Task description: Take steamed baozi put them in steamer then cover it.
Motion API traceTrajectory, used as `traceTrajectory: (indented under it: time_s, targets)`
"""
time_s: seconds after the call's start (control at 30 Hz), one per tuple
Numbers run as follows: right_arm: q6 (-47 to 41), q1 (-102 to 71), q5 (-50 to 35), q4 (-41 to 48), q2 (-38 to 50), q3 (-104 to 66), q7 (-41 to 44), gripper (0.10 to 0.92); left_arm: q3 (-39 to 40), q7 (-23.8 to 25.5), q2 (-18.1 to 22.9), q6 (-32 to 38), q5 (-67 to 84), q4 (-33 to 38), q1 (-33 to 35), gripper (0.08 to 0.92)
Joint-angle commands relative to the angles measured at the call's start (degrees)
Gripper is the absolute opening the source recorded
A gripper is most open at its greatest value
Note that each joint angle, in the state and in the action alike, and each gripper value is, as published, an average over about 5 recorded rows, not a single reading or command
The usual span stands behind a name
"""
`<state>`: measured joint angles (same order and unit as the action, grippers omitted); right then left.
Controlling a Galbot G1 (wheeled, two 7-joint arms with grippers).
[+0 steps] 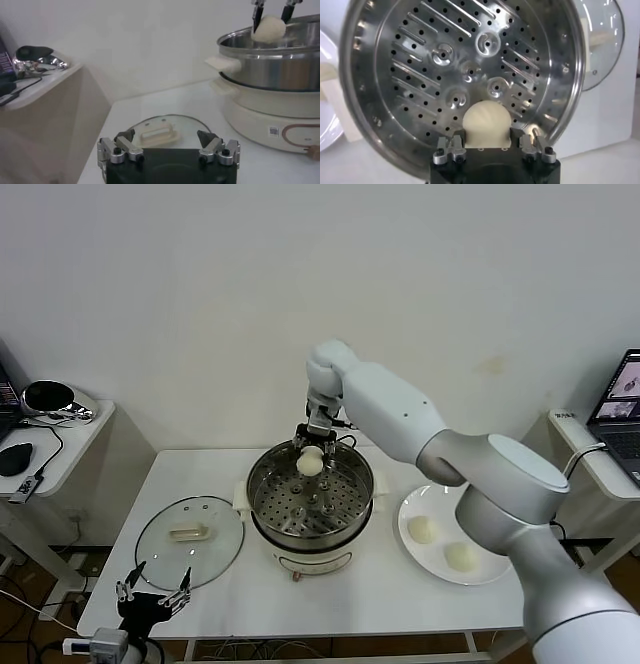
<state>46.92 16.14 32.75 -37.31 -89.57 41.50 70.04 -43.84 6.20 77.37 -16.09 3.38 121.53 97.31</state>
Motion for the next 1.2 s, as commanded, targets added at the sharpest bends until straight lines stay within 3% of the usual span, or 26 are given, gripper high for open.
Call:
traceTrajectory:
  time_s: [0.03,0.4,0.67,0.77,0.9,1.03,1.2]
  targets:
    - [0.59,-1.01,2.53,1.43,-0.85,-0.57,-2.87,0.552,0.08,0.03,0.05,-0.04,-0.04,-0.25,-0.13,0.823]
    - [0.53,-1.75,4.16,3.68,-0.93,-0.77,-5.63,0.566,0.83,0.12,0.62,-0.06,-0.04,-1.1,-0.94,0.823]
    - [0.07,-1.61,1.12,4.4,-0.9,-0.86,-5.57,0.777,0.96,0.04,0.57,-0.13,-0.03,-1.55,-1.04,0.823]
    - [-1.26,-0.92,-3.21,3.33,-0.76,-2.75,-1.02,0.815,0.96,0.09,0.68,-0.22,-0.05,-1.65,-1.21,0.823]
    - [-9.34,1.46,-9.22,-3.39,1.91,-4.82,5.55,0.822,0.91,0.34,0.66,-0.4,-0.06,-1.36,-1.25,0.823]
    - [-17.13,5.11,-17.24,-8.53,6.55,-3.68,6.73,0.823,0.96,0.42,0.51,-0.56,0.0,-1.33,-1.41,0.823]
    - [-30.72,10.37,-33.09,-15.56,15.81,2.79,2.36,0.823,1.09,0.28,0.74,-0.98,-0.02,-1.16,-1.48,0.823]
